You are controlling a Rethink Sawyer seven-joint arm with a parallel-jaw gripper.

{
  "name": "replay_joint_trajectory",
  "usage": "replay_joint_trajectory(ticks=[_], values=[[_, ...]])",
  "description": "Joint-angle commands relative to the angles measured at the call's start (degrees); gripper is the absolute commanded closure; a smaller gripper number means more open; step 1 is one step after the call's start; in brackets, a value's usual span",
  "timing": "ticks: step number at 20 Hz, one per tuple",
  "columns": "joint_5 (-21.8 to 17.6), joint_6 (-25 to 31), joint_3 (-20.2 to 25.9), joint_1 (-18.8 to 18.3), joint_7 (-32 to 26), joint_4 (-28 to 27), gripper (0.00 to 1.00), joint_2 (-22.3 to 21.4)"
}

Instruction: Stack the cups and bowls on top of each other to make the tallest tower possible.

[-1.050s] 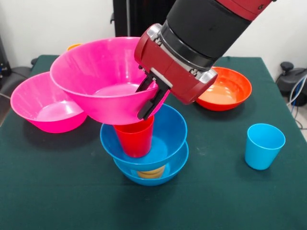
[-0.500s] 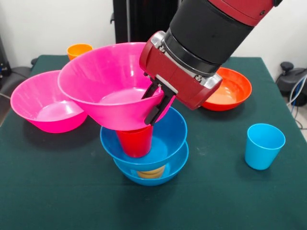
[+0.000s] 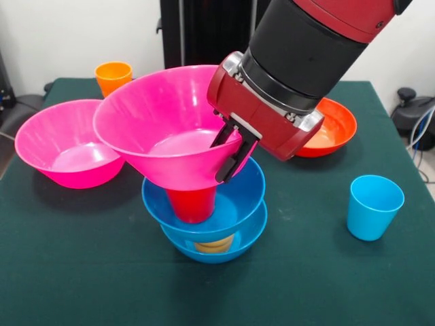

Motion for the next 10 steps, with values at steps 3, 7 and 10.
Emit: replay_joint_trajectory(ticks=[3,7,10], values=[[0.2,5.0,6.9,-0.1,-8.9,3.4,1.00,0.8],[0.1,5.5,6.6,0.0,-8.3,3.2,1.00,0.8],[-0.2,6.1,6.0,0.2,-7.6,3.0,1.00,0.9]])
